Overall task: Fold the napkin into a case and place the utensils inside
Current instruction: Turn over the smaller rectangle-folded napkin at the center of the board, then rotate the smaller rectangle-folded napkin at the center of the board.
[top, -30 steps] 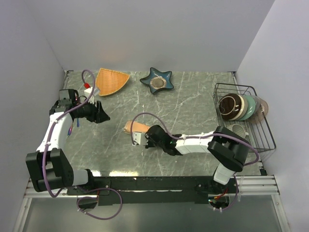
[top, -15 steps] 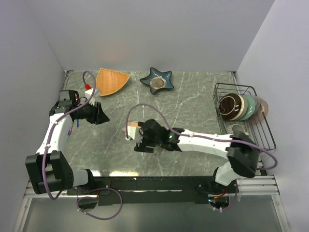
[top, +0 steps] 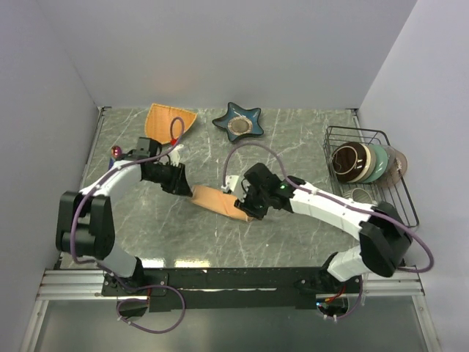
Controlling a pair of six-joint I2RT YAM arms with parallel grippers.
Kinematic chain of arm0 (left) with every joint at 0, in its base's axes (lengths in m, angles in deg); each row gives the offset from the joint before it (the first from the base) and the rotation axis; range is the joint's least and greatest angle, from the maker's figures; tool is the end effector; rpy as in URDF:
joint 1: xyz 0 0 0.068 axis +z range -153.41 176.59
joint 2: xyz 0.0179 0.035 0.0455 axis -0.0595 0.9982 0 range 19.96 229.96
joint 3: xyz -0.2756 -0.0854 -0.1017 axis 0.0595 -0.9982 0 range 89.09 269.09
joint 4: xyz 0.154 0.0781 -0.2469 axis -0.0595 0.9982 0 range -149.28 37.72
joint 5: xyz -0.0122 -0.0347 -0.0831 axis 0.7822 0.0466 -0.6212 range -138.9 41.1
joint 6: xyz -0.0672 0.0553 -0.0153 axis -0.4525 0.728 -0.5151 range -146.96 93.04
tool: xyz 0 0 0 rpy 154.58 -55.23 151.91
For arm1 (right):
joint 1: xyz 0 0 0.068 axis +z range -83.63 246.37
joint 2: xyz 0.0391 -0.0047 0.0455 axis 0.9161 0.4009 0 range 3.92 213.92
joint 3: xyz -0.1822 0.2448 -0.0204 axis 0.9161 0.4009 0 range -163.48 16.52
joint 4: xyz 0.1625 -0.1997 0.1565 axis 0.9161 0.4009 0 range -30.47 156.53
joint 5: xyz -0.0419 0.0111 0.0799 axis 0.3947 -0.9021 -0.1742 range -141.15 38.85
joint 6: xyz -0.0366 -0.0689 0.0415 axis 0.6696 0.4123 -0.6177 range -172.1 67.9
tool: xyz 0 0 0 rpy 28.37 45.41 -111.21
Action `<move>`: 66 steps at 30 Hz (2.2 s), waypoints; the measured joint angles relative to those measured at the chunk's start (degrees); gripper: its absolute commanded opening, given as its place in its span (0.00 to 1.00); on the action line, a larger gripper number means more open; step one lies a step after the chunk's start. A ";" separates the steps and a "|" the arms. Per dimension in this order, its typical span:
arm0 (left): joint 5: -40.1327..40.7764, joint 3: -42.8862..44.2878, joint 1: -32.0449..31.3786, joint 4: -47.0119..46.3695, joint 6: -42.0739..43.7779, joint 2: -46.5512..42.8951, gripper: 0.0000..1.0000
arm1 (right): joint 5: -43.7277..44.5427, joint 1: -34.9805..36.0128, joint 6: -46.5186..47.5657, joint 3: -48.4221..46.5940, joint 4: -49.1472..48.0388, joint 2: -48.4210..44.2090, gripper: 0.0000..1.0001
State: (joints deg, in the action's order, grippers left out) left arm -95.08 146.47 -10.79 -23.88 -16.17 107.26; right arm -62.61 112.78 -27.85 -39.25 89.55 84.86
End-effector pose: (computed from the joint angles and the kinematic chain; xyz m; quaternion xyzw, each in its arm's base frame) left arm 0.3283 -0.0997 0.2034 0.2246 0.8742 -0.3770 0.2079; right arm 0.2262 0.2604 0.2160 -0.5735 0.7573 0.1507 0.2738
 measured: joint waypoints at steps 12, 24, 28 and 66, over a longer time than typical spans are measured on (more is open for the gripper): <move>4.90 2.16 -2.95 -1.55 -3.56 13.42 0.23 | -2.67 0.22 -1.92 0.79 -0.50 10.91 0.36; 8.41 7.17 -3.69 -1.11 -2.05 19.47 0.36 | -7.28 2.51 -5.75 -3.37 -1.68 17.66 0.39; 8.66 13.42 -4.81 0.35 -0.22 22.73 0.41 | -10.97 5.51 -8.20 -5.81 -1.75 18.99 0.49; 23.50 25.70 -15.82 5.05 8.98 28.72 0.44 | -13.44 4.61 -1.95 -1.97 -2.60 15.61 0.93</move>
State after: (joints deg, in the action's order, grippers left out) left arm -71.58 172.18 -26.61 -18.83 -7.19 135.98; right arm -76.05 117.39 -29.80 -41.21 86.95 100.47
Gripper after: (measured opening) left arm 0.421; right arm 0.925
